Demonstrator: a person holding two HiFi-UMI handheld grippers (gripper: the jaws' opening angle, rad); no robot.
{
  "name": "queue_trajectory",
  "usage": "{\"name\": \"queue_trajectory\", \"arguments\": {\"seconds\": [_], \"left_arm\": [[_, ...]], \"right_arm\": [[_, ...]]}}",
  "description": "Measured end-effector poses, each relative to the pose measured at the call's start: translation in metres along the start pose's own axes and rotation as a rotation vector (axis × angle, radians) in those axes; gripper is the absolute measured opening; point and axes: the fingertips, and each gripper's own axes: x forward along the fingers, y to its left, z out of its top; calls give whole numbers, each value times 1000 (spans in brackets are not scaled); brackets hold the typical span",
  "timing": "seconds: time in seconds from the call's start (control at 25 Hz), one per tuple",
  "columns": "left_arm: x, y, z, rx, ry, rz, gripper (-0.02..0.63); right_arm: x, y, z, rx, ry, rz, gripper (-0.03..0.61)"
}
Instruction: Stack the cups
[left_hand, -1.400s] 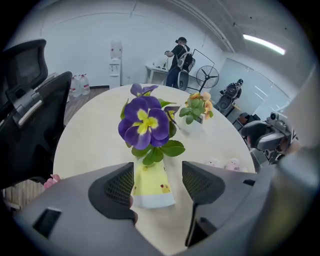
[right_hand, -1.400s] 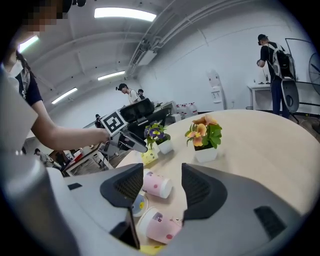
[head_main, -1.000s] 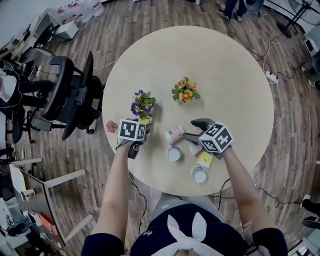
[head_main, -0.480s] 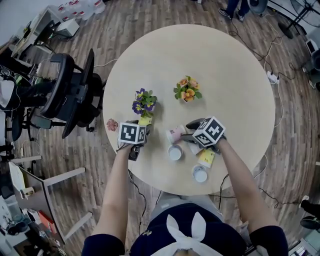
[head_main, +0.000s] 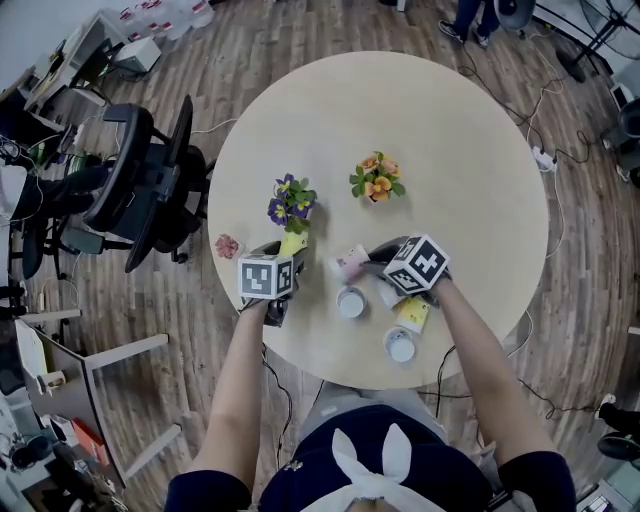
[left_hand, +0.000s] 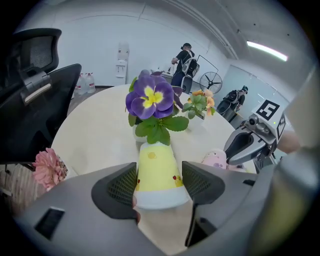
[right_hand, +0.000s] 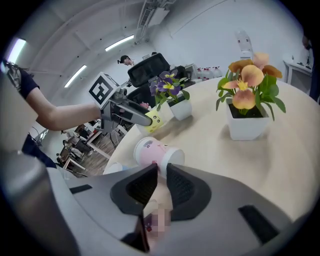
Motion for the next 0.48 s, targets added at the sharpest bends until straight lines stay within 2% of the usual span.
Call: {"name": "queue_trajectory", "arguments": {"seconds": [0.2,0.48], "left_arm": [[-7,0,-4,-46,-68,16,293],[-15,-6,-6,-67,-154,27,293]], "right_arm": [[-12,3,6,-60,-8,-74,44],[-35,4,11,-141,-1,-221,37]]}}
